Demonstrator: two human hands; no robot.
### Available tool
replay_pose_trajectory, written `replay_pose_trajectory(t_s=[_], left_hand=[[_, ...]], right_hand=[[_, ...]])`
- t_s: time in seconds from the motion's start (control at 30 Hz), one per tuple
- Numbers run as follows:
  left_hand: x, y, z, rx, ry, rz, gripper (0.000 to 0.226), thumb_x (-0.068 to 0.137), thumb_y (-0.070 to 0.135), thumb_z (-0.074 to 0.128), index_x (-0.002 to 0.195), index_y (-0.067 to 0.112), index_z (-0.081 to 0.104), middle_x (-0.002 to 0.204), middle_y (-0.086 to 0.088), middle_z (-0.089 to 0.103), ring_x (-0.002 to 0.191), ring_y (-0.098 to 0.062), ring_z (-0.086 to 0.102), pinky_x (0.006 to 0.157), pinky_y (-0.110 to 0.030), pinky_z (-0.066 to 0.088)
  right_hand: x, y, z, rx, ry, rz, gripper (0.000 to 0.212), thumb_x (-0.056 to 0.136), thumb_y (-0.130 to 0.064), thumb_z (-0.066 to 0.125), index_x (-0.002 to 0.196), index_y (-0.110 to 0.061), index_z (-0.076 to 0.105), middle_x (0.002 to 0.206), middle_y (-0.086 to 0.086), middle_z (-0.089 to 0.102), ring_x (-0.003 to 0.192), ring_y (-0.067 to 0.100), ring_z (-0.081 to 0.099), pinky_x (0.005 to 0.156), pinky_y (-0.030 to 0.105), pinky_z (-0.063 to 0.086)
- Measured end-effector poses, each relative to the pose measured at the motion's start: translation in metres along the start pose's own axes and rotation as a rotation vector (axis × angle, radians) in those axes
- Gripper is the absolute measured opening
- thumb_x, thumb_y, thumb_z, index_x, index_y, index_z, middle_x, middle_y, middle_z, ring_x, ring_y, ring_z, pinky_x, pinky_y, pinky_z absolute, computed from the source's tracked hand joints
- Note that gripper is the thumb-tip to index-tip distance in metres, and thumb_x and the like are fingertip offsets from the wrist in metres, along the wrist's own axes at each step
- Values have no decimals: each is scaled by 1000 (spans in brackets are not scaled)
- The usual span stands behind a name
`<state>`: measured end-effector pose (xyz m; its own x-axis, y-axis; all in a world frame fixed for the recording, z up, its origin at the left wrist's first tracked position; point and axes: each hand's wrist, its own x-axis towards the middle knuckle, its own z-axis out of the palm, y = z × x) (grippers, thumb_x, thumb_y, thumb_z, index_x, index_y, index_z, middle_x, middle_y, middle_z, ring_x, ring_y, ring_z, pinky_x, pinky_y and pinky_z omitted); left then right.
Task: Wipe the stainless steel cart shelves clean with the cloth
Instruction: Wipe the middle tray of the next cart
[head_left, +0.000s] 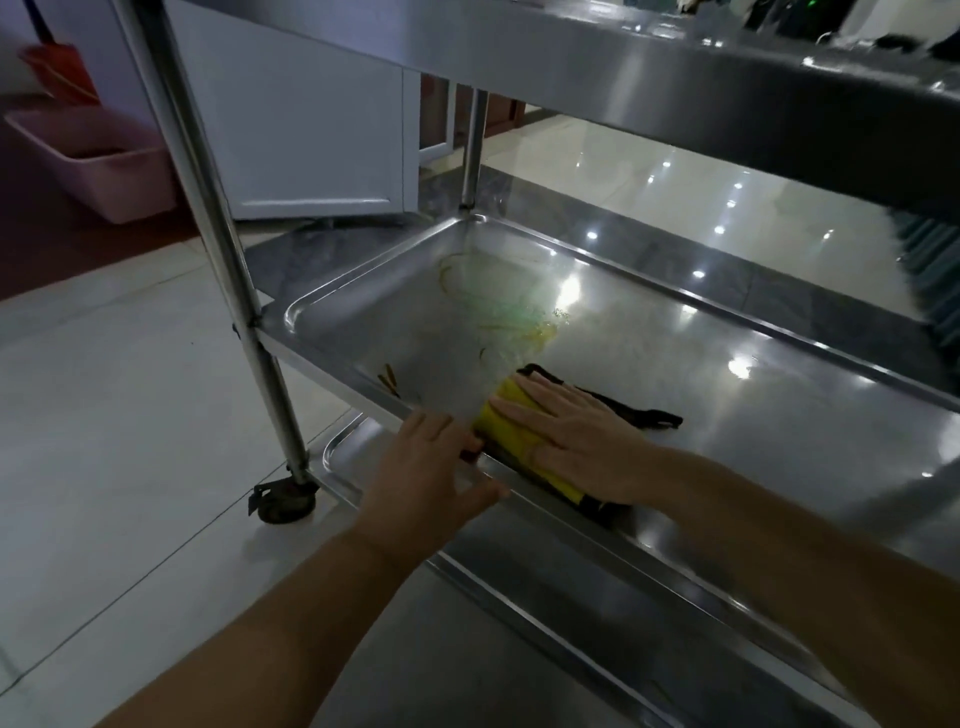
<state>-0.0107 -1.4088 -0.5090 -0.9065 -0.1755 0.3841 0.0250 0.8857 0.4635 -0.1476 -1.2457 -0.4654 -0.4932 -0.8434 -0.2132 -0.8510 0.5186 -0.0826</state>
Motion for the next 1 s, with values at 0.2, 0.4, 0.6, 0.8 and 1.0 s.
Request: replay_pose_trajectory(t_s=[0.2, 0.4, 0.6, 0.8, 1.0], left_hand=[[3, -15, -3, -64, -13, 170, 33, 73, 52, 60, 92, 25, 62, 93, 9, 57, 87, -4, 46, 71, -22, 49], [24, -88, -57, 95, 60, 375, 39, 74, 34, 69, 109, 18, 63, 109, -1, 62, 103, -14, 51, 90, -21, 37], [51, -156, -80, 150, 9, 245, 37, 68, 28, 83, 100, 16, 68, 99, -3, 64, 95, -14, 50, 78, -28, 40], [60, -177, -75, 25, 30, 350, 36, 77, 50, 49, 82, 21, 68, 82, 8, 59, 80, -10, 50, 66, -24, 41], [59, -186, -63, -70, 148, 347, 32, 77, 45, 55, 86, 19, 71, 78, 7, 59, 78, -8, 45, 67, -15, 28]], right_hand=[[79, 55, -23, 41, 51, 268, 55, 100, -51, 20, 151, -38, 3, 160, -6, -4, 147, 15, -6, 120, 36, 0], [121, 71, -41, 114, 95, 479, 54, 102, -46, 18, 153, -33, 5, 161, 0, -2, 148, 22, -4, 117, 40, 4], [107, 12, -33, 123, 49, 412, 55, 102, -47, 22, 151, -39, -1, 160, -2, -9, 147, 18, -9, 117, 37, 2], [79, -71, -12, 41, -31, 95, 60, 89, -52, 15, 140, -46, -16, 154, -12, -20, 141, 4, -20, 114, 25, -12], [98, -64, -8, -25, 52, 65, 56, 98, -44, 25, 150, -38, 5, 152, -18, -17, 132, -9, -31, 107, 15, -22]])
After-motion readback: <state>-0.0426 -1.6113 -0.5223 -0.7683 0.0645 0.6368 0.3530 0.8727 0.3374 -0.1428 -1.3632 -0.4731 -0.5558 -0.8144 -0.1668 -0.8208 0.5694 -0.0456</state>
